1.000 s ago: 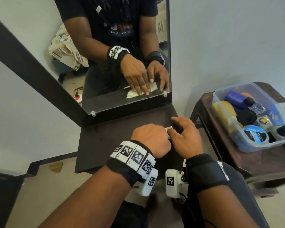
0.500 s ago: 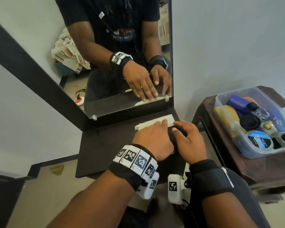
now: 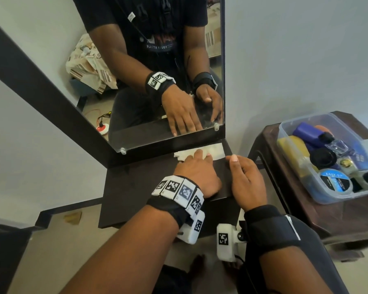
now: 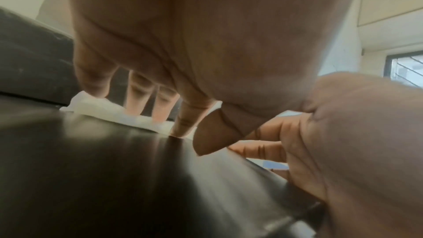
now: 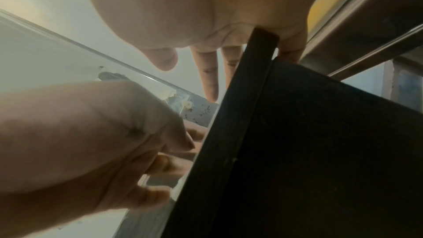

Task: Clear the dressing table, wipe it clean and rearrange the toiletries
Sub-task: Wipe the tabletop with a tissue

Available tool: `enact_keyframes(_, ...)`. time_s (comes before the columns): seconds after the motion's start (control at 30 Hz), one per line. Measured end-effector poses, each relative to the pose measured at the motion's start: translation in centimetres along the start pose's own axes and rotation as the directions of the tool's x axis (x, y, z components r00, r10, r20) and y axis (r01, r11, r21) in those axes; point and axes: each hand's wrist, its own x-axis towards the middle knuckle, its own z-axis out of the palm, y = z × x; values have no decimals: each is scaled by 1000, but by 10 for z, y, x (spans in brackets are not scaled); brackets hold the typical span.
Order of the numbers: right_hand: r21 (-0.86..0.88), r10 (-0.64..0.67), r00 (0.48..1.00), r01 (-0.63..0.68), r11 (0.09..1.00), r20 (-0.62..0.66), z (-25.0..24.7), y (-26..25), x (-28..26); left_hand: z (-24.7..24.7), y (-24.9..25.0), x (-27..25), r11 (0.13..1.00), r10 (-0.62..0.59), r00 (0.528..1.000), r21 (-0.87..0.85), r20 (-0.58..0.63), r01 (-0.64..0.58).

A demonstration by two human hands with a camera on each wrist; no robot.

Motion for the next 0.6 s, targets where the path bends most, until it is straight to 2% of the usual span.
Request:
enact_keyframes(0.17,4,5,1000,-5,1000,1,2,0,-1,17,-10,-42,997,32,996,-69,84,-26)
enact_keyframes(0.23,8,9,1000,-9,1000,-4,2,-2,-2,21,-7,-62,999,28,994,-28,108,-25)
enact_keyframes(0.33,18,-5,1000,6,1000,-10,1,-2,-2,21,-2,-72,998,30,997,59,77,-34)
enact_keyframes(0.43,29,-23,1000,24,999,-21,2,-4,-3,12,-2,-56,1000,-3,996,29,92,0)
enact_keyframes(0.6,56,-9,1000,9,998,-16,0,-8,-6,-8,-7,2,994,-97,993,51,62,94)
